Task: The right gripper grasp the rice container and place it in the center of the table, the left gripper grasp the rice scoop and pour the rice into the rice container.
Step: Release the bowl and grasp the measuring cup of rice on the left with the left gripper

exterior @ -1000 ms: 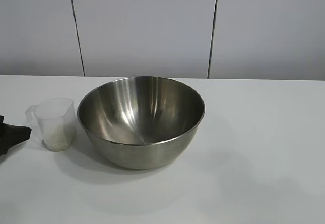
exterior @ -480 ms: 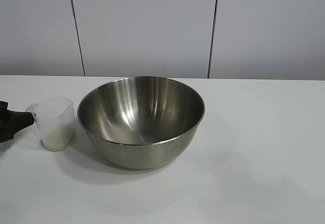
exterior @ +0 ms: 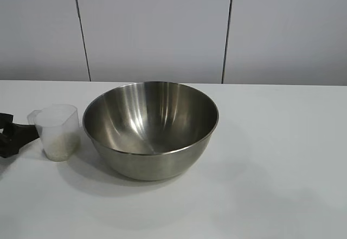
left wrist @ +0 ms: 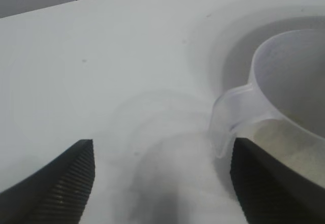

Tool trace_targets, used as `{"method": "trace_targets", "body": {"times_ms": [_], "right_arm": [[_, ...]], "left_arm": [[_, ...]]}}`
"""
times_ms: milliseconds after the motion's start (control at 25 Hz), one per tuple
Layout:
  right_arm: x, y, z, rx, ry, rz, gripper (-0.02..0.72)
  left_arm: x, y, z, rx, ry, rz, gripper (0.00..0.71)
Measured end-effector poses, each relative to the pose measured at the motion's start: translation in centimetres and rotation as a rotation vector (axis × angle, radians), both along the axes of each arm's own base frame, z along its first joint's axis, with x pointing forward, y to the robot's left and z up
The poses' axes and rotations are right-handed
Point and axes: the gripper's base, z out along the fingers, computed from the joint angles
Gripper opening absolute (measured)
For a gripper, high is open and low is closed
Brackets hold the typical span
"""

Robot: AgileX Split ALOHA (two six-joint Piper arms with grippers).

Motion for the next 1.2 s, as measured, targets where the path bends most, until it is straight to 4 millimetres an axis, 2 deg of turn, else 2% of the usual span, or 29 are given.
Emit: {"method": "trace_targets", "body": {"times_ms": [240, 360, 440, 600, 720, 960, 1080, 1200], "right_arm": [[0.0, 0.0, 0.0, 0.0, 0.0, 0.0, 0.409], [0.0, 0.0, 0.0, 0.0, 0.0, 0.0, 0.409], [0.0, 0.0, 0.0, 0.0, -0.001, 0.0, 0.409], [0.0, 0.0, 0.0, 0.0, 0.0, 0.0, 0.409], [0.0, 0.0, 0.0, 0.0, 0.0, 0.0, 0.409], [0.0, 0.0, 0.0, 0.0, 0.0, 0.0, 0.409], [0.0, 0.0, 0.0, 0.0, 0.0, 0.0, 0.409], [0.0, 0.0, 0.0, 0.001, 0.0, 0.0, 0.409]], "left_arm": [[0.6, 0.2, 0.3, -0.007, -0.032, 0.016, 0.536], [0.7, 0.2, 0.4, -0.01, -0.036, 0.017, 0.49], [0.7, 0.2, 0.4, -0.01, -0.036, 0.017, 0.403], [0.6, 0.2, 0.4, -0.01, -0.035, 0.015, 0.117], [0.6, 0.1, 0.4, -0.01, -0.035, 0.013, 0.031], [0.7, 0.2, 1.1, -0.002, -0.052, 0.012, 0.013], [1.0, 0.1, 3.5, 0.031, -0.108, 0.004, 0.013], [1.0, -1.1, 6.8, 0.092, -0.16, -0.037, 0.012]]}}
